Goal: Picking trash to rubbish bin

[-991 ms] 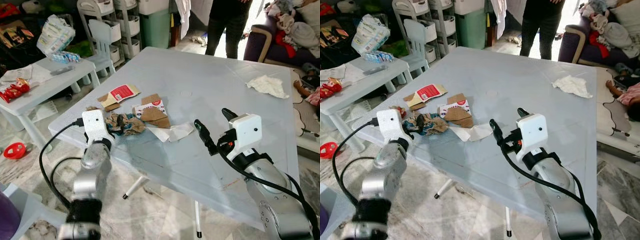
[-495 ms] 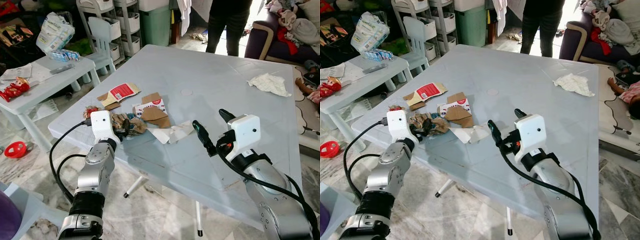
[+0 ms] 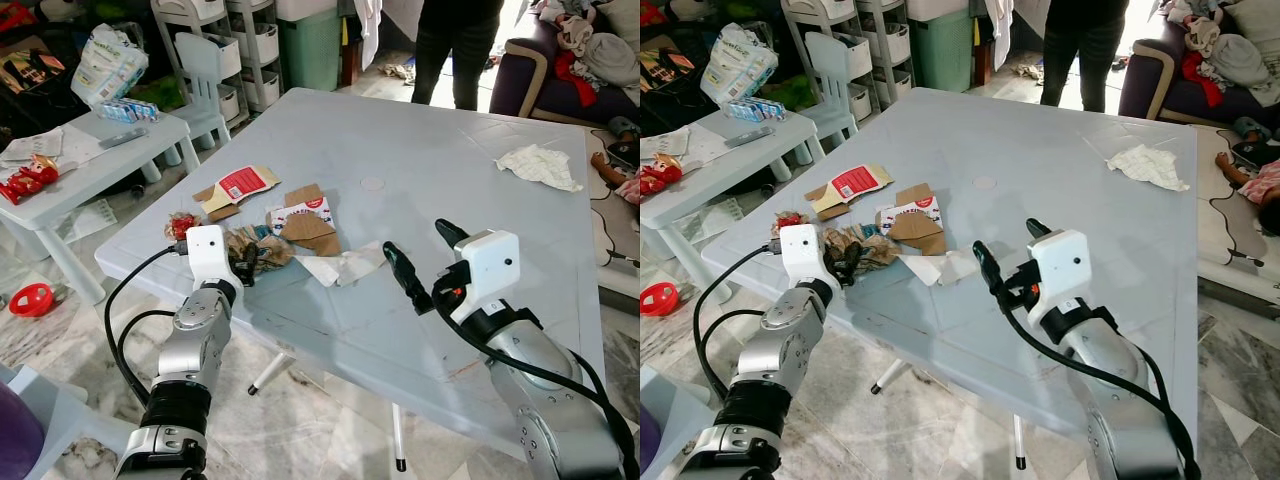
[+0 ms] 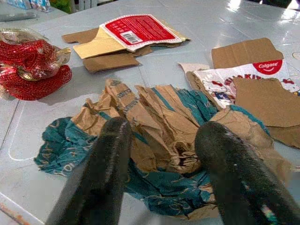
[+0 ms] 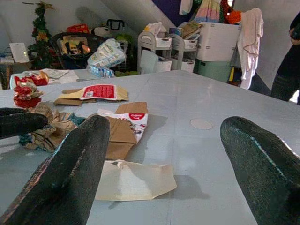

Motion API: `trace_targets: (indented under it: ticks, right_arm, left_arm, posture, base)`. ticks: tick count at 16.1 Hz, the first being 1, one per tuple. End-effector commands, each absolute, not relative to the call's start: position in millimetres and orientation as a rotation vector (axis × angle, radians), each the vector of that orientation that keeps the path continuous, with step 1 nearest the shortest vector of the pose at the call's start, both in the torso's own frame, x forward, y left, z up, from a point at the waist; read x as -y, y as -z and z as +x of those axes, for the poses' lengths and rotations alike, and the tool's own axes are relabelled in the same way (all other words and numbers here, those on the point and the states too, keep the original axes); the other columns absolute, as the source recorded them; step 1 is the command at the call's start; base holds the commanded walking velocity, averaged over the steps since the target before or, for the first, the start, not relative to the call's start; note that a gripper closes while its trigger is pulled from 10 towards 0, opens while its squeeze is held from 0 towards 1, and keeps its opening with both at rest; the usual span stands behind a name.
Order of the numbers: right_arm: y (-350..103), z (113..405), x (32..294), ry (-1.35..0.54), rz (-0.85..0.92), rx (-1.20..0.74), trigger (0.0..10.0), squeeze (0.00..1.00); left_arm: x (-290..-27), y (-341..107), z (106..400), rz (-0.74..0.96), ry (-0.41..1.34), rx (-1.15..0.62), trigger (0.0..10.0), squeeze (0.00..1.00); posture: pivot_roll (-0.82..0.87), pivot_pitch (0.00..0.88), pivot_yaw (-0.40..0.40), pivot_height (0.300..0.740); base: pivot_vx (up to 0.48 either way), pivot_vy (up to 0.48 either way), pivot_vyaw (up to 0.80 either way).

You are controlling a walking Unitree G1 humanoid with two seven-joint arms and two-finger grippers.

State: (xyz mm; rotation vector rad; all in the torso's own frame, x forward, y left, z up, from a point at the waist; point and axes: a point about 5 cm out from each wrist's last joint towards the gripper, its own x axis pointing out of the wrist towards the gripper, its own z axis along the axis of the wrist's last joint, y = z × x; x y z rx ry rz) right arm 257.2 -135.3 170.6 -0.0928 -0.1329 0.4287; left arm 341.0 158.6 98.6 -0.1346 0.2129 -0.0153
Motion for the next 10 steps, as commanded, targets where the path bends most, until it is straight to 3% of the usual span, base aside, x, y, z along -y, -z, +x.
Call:
trace_targets:
  ticks: [1,5,6,7,8,10]
  right_arm:
    - [-173.3,256.7,131.0,-0.452,-0.092,0.137,10.0,0.00]
    - [-173.5,256.3,130.4,-0.464,-0.090,0.133,10.0,0.00]
    - [-173.1,255.7,129.9,-0.473,-0.092,0.130,10.0,0.00]
    - [-173.0,255.8,129.9,-0.474,-0.092,0.129,10.0,0.00]
    - [-173.2,256.0,129.7,-0.476,-0.091,0.130,10.0,0.00]
    - [-173.7,256.2,129.3,-0.478,-0.093,0.131,10.0,0.00]
  left_arm:
    - [-162.3,-94.5,340.2,-0.112,0.004,-0.238,0.0,0.00]
    - [-160.7,-92.1,339.8,-0.117,-0.014,-0.250,0.0,0.00]
    - [-161.4,-93.6,339.7,-0.099,-0.023,-0.235,10.0,0.38]
    - [-161.2,-94.4,339.5,-0.102,-0.022,-0.229,10.0,0.84]
    - [-160.0,-95.9,339.2,-0.126,-0.013,-0.220,10.0,1.00]
    - [-158.8,-98.7,340.1,-0.126,-0.003,-0.211,10.0,1.00]
  posture:
    - [-0.11,0.032,0.037,0.740]
    - [-0.11,0.033,0.030,0.740]
    - [-0.11,0.031,0.029,0.740]
    - [-0.11,0.032,0.029,0.740]
    - [-0.11,0.031,0.029,0.740]
    - [-0.11,0.036,0.031,0.740]
  base:
    - [0.000,0.000,0.00]
    - [0.000,0.000,0.00]
    - [0.000,0.000,0.00]
    - [0.000,0.000,0.00]
    - [0.000,0.000,0.00]
    - [0.000,0.000,0.00]
